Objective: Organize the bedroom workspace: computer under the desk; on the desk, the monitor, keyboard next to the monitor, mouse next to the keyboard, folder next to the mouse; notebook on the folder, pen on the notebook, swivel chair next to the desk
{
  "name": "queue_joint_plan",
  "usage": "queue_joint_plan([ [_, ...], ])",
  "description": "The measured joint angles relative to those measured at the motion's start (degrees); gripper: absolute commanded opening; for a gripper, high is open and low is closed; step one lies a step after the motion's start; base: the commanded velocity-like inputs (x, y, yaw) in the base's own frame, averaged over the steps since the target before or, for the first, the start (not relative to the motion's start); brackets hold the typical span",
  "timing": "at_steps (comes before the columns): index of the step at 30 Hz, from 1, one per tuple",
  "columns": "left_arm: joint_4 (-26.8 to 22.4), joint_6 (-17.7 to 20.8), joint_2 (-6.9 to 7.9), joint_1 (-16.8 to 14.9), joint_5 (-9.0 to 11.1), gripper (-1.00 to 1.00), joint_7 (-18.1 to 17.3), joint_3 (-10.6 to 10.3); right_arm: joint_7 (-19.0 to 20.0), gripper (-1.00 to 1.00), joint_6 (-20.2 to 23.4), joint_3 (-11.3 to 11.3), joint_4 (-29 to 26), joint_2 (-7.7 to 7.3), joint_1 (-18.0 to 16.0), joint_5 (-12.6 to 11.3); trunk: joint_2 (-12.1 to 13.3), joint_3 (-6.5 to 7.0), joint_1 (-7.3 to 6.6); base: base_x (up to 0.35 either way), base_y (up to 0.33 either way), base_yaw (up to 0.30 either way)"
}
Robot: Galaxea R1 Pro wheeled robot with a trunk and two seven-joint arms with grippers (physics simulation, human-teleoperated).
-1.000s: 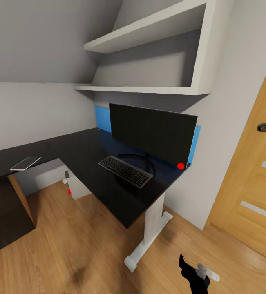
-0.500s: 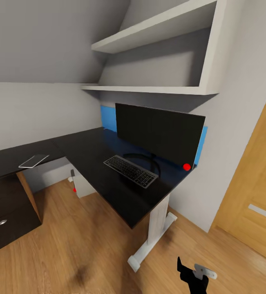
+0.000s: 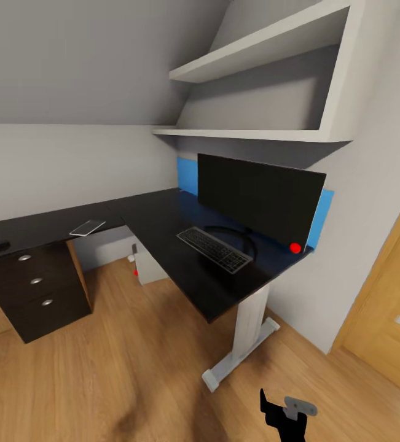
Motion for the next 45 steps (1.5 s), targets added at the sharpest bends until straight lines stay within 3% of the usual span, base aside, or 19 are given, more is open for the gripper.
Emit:
queue_joint_plan([
  [6, 0.0, 0.0, -0.03, 0.0, 0.0, 1.0, 0.0, 0.1, -2.7, 1.0, 0.0, 0.0, 0.0, 0.76, 0.0, 3.5, 0.0, 0.0, -0.01, -0.042, -0.022, 0.289],
  [11, 0.0, -0.1, -0.03, 0.0, 0.0, 1.0, 0.0, 0.1, -6.1, 1.0, 0.0, 0.0, 0.0, 1.35, 0.0, 9.2, 0.0, 0.0, -0.02, -0.006, -0.003, 0.29],
  [17, 0.0, -0.1, -0.03, 0.0, 0.0, 1.0, 0.0, 0.1, -8.0, 1.0, 0.0, 0.0, 0.0, 1.56, 0.0, 12.3, 0.0, 0.0, -0.02, -0.001, -0.001, 0.291],
  [33, 0.0, 0.0, -0.03, 0.0, 0.0, 1.0, 0.0, 0.0, -9.8, 1.0, 0.0, 0.0, 0.0, 1.7, 0.0, 13.1, 0.0, 0.0, -0.03, 0.013, 0.0, 0.294],
  [45, 0.0, 0.0, -0.03, 0.0, 0.1, 1.0, 0.0, 0.0, -10.5, 1.0, -0.1, 0.0, -0.1, 1.7, 0.0, 13.3, 0.0, 0.0, -0.05, 0.267, 0.0, 0.295],
])
